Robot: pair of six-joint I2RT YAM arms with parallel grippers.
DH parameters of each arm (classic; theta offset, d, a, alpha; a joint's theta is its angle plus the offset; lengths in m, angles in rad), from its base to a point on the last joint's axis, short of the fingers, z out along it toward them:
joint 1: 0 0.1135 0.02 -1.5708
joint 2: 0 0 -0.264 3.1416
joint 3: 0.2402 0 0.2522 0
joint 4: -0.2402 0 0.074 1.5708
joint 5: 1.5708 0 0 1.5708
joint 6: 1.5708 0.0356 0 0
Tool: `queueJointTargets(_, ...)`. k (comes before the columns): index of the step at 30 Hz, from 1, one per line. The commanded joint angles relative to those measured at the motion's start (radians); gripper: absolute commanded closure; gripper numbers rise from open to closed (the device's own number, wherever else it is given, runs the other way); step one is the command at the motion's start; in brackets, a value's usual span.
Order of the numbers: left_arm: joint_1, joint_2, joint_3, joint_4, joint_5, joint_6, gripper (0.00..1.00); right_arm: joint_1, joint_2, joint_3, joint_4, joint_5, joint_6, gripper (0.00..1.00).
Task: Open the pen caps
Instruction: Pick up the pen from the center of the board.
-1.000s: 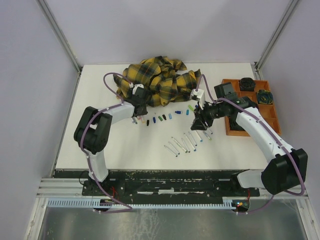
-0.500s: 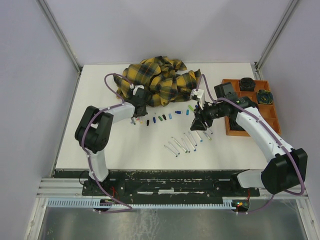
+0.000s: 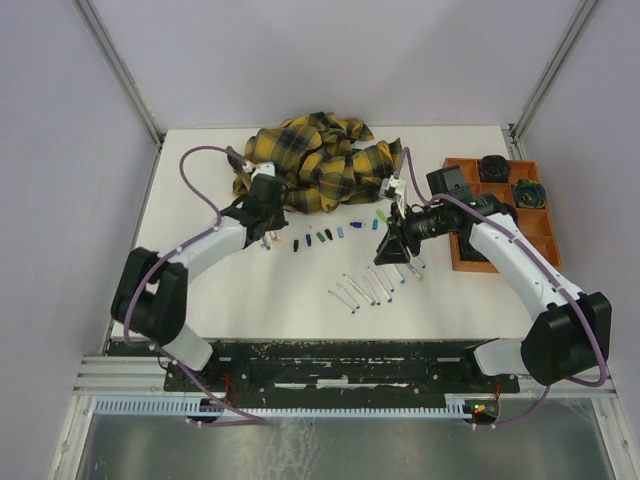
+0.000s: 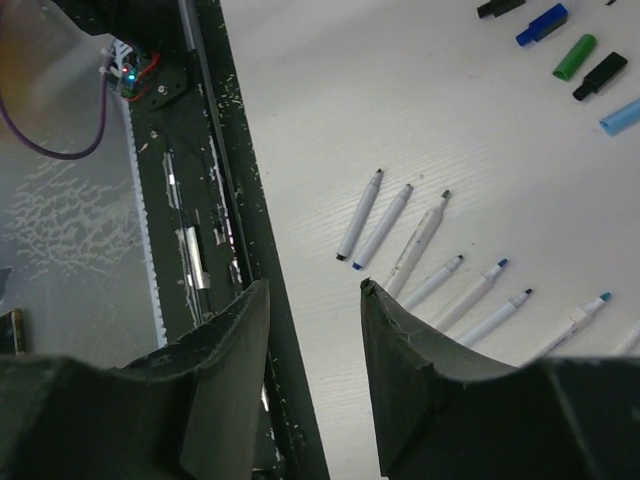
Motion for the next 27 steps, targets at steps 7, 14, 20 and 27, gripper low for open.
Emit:
queueJointTargets(7,-0.021,-0.548,-0.380,0.506,0.474,-0.075,0.97,-0.002,-0.018,-0.160,0.398,-0.469,0.259,0.48)
queueJointTargets(14,-0.207,-0.766,-0.618,0.878,0.365,-0.172,0.97,0.002,-0.031,-0.137,0.331,-0.448,0.194,0.47)
queueJointTargets(20,-0.344,-0.756,-0.718,1.088,0.220,-0.246,0.97,0.000,-0.075,-0.183,0.456,-0.366,0.280,0.46)
queueJointTargets(27,-0.402,-0.673,-0.743,1.253,0.135,-0.294,0.97,0.000,-0.067,-0.240,0.702,-0.306,0.518,0.44)
